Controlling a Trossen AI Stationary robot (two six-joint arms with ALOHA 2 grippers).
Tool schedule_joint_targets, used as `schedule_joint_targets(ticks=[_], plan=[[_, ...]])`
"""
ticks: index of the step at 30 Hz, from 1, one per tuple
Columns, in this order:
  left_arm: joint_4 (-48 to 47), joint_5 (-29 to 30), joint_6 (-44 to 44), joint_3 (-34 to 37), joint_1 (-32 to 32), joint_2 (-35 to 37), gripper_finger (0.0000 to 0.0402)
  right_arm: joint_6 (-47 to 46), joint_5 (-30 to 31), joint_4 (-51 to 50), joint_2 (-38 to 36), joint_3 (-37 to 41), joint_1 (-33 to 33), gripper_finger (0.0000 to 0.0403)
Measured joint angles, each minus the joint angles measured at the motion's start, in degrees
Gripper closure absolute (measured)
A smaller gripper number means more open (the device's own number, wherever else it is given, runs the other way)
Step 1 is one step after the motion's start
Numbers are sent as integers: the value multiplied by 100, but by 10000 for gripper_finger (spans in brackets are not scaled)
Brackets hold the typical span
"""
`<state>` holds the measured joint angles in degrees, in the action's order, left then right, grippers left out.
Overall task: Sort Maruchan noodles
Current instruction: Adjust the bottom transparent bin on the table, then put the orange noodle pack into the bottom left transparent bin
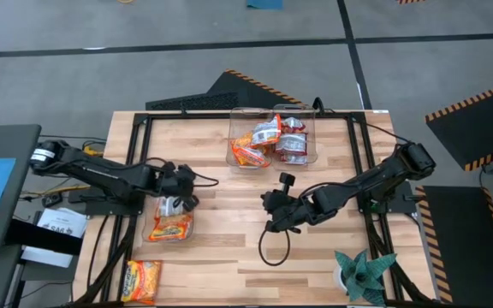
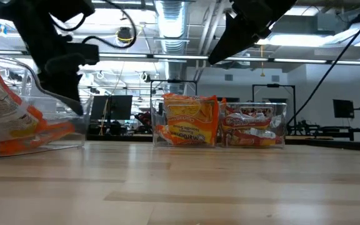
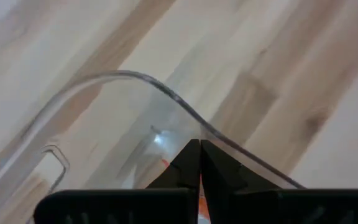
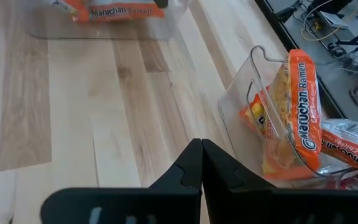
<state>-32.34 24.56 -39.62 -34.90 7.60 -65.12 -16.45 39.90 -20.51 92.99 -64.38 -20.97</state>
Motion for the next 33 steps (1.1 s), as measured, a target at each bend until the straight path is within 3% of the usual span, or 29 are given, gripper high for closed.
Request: schedule_joint_targets(ticks=[5, 9, 15, 20, 25, 28, 33], plan=[[1005, -20, 612, 1, -49, -269, 401, -2, 1, 18, 0, -2, 0, 380], [1497, 337, 1096, -7, -174, -343, 401, -4, 0, 13, 4, -2, 0, 378], [817, 624, 1318, -471, 66, 102, 401, -4, 0, -11, 4, -2, 0, 377], [299, 438, 1051, -696, 963, 702, 401, -15, 0, -2, 4, -3, 0, 377], [-395, -920, 191, -1081, 2154, 873, 401, -13, 0, -20, 4, -4, 11, 377], [-572, -1239, -473, -1348, 3068, 613, 401, -13, 0, 4, 4, -4, 11, 377], [-582, -1638, -1146, -1985, 4517, -409, 401, -13, 0, 12, 4, -4, 11, 377]])
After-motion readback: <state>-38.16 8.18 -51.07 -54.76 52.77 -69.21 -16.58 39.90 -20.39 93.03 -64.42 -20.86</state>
